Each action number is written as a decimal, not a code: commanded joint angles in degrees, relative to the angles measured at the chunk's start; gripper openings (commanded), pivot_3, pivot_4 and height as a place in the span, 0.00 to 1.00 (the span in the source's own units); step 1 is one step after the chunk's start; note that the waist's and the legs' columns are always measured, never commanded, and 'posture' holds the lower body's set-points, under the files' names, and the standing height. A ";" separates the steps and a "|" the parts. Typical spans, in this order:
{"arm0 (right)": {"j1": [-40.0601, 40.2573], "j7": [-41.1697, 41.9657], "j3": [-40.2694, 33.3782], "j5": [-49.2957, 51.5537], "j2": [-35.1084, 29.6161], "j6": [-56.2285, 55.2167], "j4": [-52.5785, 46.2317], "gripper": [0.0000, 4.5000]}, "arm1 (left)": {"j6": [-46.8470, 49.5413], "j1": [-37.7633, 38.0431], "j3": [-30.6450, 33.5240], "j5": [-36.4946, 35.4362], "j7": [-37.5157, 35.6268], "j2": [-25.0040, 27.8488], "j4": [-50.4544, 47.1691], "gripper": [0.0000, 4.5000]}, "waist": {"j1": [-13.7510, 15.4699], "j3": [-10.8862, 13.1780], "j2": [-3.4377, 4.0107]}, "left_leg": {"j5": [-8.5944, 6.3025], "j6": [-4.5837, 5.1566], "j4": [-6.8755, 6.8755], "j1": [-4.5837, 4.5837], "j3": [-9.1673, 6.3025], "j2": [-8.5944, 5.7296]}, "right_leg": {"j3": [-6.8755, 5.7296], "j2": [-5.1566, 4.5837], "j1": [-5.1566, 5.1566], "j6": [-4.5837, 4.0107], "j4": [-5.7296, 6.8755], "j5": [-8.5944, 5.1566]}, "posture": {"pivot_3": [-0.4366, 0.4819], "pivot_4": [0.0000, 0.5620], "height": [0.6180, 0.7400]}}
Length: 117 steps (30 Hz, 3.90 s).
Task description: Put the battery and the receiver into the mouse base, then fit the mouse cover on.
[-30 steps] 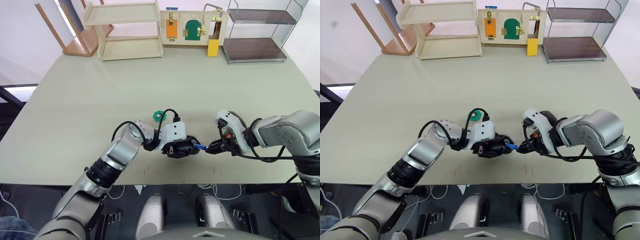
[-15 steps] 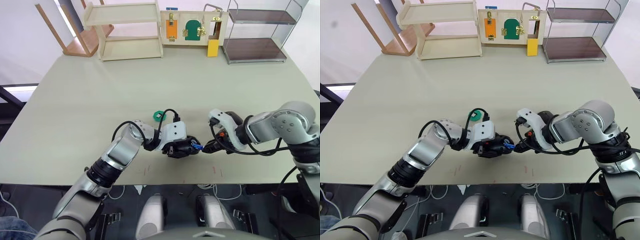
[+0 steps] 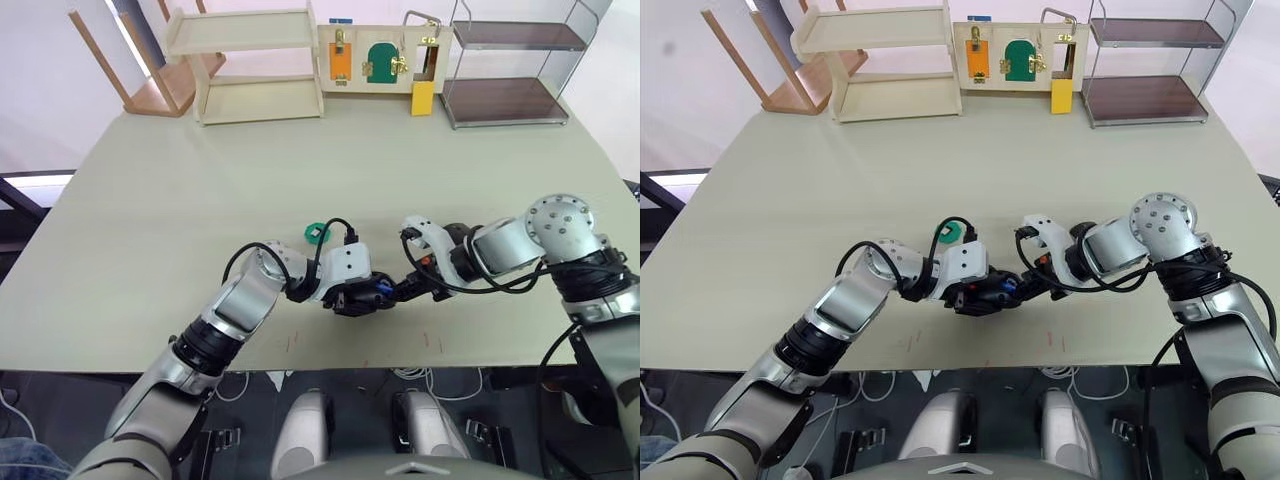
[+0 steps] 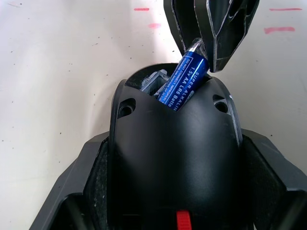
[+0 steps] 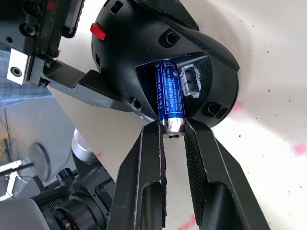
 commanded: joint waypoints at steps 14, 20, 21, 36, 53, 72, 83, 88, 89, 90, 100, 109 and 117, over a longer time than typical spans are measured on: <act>0.58 -1.76 -0.56 6.50 -4.91 0.18 -7.73 0.89 | 0.53 1.51 -3.72 1.83 0.36 -0.59 2.26 0.66 | 0.28 -0.21 0.04 | 0.00 0.01 -0.01 -0.11 -0.06 -0.01 | 0.02 -0.05 -0.02 0.01 -0.13 0.00 | 0.48 0.27 1.00; 4.83 7.70 -3.98 -1.15 -8.34 -2.96 -17.35 0.89 | 0.58 1.65 -3.56 1.76 0.19 -0.23 2.03 0.66 | 0.31 -0.21 0.04 | 0.00 0.01 -0.04 -0.13 -0.08 -0.02 | -0.02 -0.07 -0.02 0.01 -0.19 -0.01 | 0.48 0.27 1.00; 5.91 11.72 -3.57 -4.99 -9.94 -5.06 -20.88 0.89 | 0.54 1.64 -3.51 1.76 0.15 -0.16 2.07 0.66 | 0.36 -0.20 0.05 | 0.00 0.01 -0.04 -0.11 -0.08 -0.02 | -0.01 -0.06 -0.02 0.01 -0.19 -0.01 | 0.48 0.27 1.00; 31.42 49.24 -5.10 -45.81 -13.27 -53.25 -33.78 0.00 | 0.97 1.28 -3.40 1.67 -0.05 0.37 2.01 0.66 | 0.31 -0.19 0.03 | 0.00 0.00 -0.02 -0.08 -0.03 -0.03 | -0.02 -0.02 -0.01 0.17 -0.20 -0.13 | 0.48 0.27 1.00; 44.16 55.54 -6.65 -64.05 1.02 -81.70 -24.69 0.00 | 1.04 0.82 -3.42 1.66 0.13 0.11 2.35 0.66 | 0.44 -0.19 0.03 | 0.00 0.00 -0.01 -0.03 0.09 -0.03 | -0.03 0.03 0.01 -0.05 -0.14 -0.23 | 0.48 0.27 1.00; 45.61 56.54 -6.80 -66.84 5.81 -82.47 -21.06 0.00 | 0.20 0.86 -3.77 1.93 0.69 -0.45 3.07 0.66 | 0.69 -0.19 0.03 | 0.00 -0.01 0.02 -0.01 0.13 -0.04 | -0.02 0.02 0.05 -0.19 -0.12 -0.15 | 0.48 0.27 1.00; 44.54 57.47 -6.21 -68.62 7.21 -82.94 -17.99 0.00 | 0.14 0.87 -3.81 1.94 0.76 -0.43 3.10 0.66 | 0.77 -0.20 0.04 | 0.01 -0.01 0.02 0.02 0.15 -0.04 | -0.01 0.02 0.07 -0.19 -0.12 -0.15 | 0.48 0.27 1.00; 43.93 57.45 -5.85 -69.35 8.43 -83.27 -15.41 0.00 | 0.20 0.82 -3.71 1.95 0.91 -0.43 3.11 0.66 | 0.77 -0.21 0.04 | 0.01 -0.01 0.02 0.05 0.14 -0.04 | -0.02 0.02 0.08 -0.20 -0.08 -0.15 | 0.48 0.27 1.00; 43.85 57.63 -5.71 -69.58 8.69 -83.57 -14.69 0.00 | 0.22 0.88 -3.64 1.92 0.88 -0.32 3.03 0.66 | 0.76 -0.21 0.04 | 0.01 -0.01 0.03 0.05 0.14 -0.04 | -0.02 0.03 0.09 -0.20 -0.08 -0.15 | 0.48 0.27 1.00; 43.78 57.77 -5.53 -69.85 8.90 -83.89 -14.05 0.00 | 0.28 0.99 -3.58 1.87 0.85 -0.19 2.93 0.66 | 0.73 -0.21 0.04 | 0.01 -0.01 0.03 0.07 0.15 -0.04 | -0.01 0.02 0.10 -0.19 -0.07 -0.15 | 0.48 0.27 1.00; 43.77 59.26 -3.60 -72.18 11.03 -86.72 -8.47 0.00 | 1.56 1.59 -3.44 1.49 0.79 0.34 1.76 0.66 | 0.18 -0.23 0.05 | 0.00 -0.02 -0.06 0.90 0.13 -0.02 | 0.04 0.03 0.81 -0.02 -0.08 -0.29 | 0.48 0.27 1.00; 43.44 58.96 -2.34 -74.74 12.18 -88.14 -2.54 0.00 | 3.97 1.88 -3.02 0.54 -0.19 1.71 -1.12 0.66 | -0.21 -0.32 0.01 | 0.00 -0.02 -0.12 1.04 0.04 0.05 | 0.13 0.09 0.84 -0.06 -0.08 -0.28 | 0.48 0.27 1.00; 42.45 57.99 -1.75 -76.87 12.47 -87.67 0.51 0.00 | 4.03 1.64 -3.08 0.48 -0.26 2.09 -0.92 0.66 | -0.29 -0.33 0.00 | -0.01 -0.02 -0.18 1.09 0.04 0.13 | 0.16 0.19 0.82 -0.11 -0.07 -0.32 | 0.48 0.27 1.00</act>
